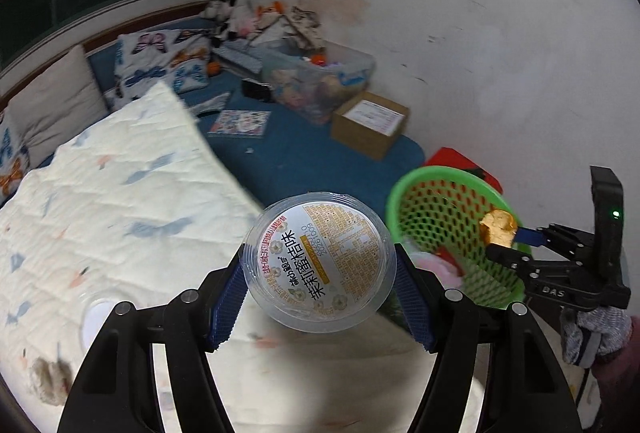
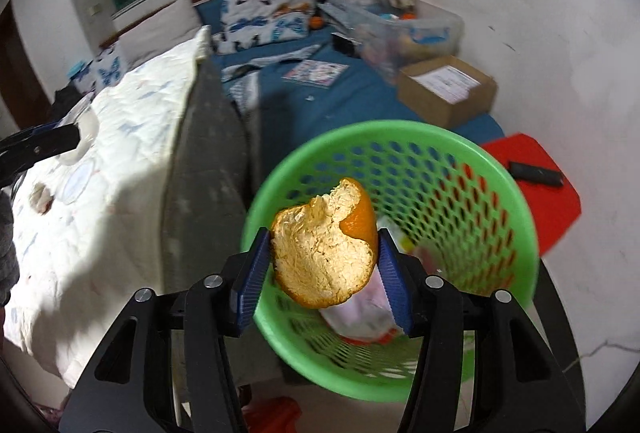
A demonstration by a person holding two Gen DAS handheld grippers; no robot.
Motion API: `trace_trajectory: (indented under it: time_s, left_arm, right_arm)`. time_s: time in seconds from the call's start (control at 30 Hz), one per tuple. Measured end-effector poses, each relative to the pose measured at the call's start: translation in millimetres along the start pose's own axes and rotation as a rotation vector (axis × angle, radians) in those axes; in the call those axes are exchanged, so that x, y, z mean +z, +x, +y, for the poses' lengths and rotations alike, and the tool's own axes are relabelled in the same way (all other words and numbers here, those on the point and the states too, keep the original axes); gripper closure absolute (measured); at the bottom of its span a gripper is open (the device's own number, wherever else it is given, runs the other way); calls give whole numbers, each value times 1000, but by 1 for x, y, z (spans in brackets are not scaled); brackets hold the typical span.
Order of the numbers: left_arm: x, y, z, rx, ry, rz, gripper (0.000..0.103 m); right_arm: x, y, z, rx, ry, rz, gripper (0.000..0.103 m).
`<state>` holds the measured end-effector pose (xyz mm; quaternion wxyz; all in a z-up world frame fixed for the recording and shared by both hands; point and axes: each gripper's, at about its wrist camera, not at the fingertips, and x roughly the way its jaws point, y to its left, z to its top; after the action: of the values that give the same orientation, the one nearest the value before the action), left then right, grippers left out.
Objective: Collect trash
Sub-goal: 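Drop the orange peel into the basket with the right gripper while the left gripper drops the tub in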
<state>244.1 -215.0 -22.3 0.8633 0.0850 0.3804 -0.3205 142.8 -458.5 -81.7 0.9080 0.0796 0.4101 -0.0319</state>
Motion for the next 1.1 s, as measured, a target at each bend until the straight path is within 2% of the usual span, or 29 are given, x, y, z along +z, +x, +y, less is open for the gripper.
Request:
trace_trajectory:
  time_s: [0.23,0.7,0.87,1.1]
  left_arm:
    - [9,19,-38,-40,43,22,37]
    - [20,61,-106,-117,118,84,37]
    - [21,74,-122,-149,115,111,36]
    - [20,80,-130,-196,99,114,26]
  right_arm:
    - [-8,-8,-26,-22,50,-15,36]
    - [-30,-46,-56,-32,118,-68,33]
    - [-36,-51,-64,-33,143,-73,32]
    - [-41,-54,-68,-30,165,-71,32]
